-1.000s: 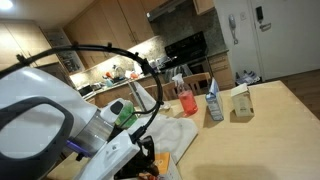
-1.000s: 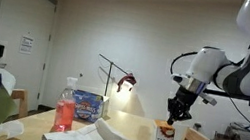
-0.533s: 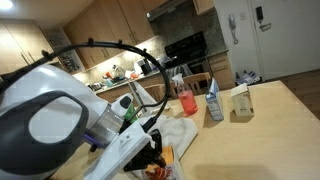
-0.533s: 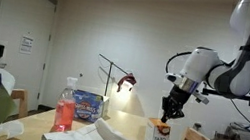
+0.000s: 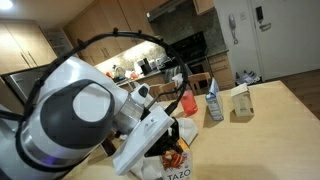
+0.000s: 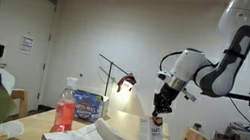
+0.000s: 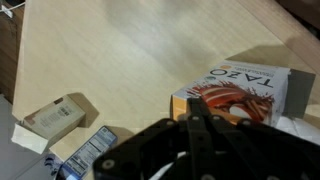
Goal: Move the blue box forward then move the beige box forward then move the white box forward then move the white bag to the right and put it upright
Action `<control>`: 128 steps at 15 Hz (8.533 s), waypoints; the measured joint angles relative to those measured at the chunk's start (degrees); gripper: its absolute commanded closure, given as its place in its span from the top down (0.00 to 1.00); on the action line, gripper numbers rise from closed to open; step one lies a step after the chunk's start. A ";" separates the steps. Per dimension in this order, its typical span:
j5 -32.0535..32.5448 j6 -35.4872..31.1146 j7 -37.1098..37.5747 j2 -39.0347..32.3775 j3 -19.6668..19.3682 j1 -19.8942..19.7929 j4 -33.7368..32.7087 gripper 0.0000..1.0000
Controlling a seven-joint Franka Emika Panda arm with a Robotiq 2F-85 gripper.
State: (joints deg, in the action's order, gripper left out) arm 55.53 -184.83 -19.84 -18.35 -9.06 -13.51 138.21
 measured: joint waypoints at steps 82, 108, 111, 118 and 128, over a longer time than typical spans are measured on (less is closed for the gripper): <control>7.94 -5.77 -2.12 -7.45 -4.53 6.83 -2.75 0.00; 9.46 -9.58 -6.02 -6.82 -37.47 39.07 8.48 0.00; 9.33 -10.70 -6.93 -7.43 -42.42 42.16 9.95 0.00; 4.46 -13.37 -6.98 -10.37 -42.78 41.46 7.62 0.00; -3.32 -13.30 -6.95 -10.13 -27.66 28.85 -2.39 0.00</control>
State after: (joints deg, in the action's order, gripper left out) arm 52.20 -198.12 -26.79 -28.48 -36.72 15.33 135.81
